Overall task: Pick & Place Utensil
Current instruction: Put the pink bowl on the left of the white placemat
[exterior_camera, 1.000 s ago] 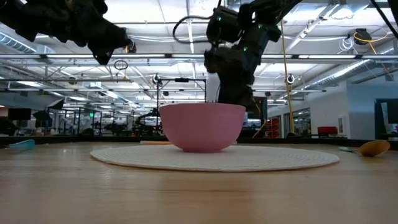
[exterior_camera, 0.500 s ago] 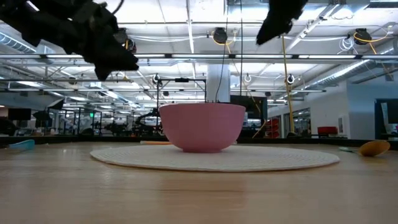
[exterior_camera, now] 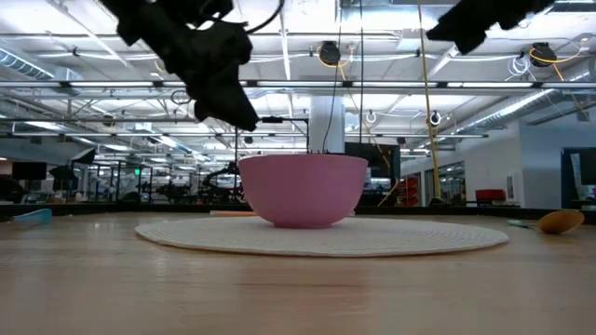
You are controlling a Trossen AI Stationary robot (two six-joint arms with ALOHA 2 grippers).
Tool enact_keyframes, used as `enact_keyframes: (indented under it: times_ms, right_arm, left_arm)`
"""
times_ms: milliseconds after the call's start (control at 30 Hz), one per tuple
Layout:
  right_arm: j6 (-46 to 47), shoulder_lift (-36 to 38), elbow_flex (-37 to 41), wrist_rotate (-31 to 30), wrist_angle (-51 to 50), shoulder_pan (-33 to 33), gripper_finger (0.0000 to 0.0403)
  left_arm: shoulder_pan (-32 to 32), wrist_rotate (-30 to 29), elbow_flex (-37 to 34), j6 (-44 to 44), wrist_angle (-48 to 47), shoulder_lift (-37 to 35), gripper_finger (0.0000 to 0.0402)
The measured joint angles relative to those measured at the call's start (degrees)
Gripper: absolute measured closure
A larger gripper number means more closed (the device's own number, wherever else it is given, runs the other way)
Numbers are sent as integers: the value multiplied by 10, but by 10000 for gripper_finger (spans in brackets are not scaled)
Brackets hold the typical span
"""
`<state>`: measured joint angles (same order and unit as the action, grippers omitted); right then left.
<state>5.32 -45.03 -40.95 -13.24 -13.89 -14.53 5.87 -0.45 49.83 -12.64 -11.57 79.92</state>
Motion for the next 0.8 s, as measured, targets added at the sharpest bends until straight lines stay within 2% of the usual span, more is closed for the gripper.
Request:
enact_keyframes:
  times_ms: [200,433,600,800]
  right_arm:
    - [0,28,66,0,74,-27,233]
    - [-25,29,86,0,126,-43,207]
    - [-31,29,86,0,124,-48,202]
    - [-26,29,86,0,124,-48,203]
  left_arm:
    - [1,-28,73,1,-88,47,242]
    - [8,15,107,-41,-95,100,187]
    - [14,32,119,-69,-104,138,183]
    - [22,30,119,-86,-106,154,204]
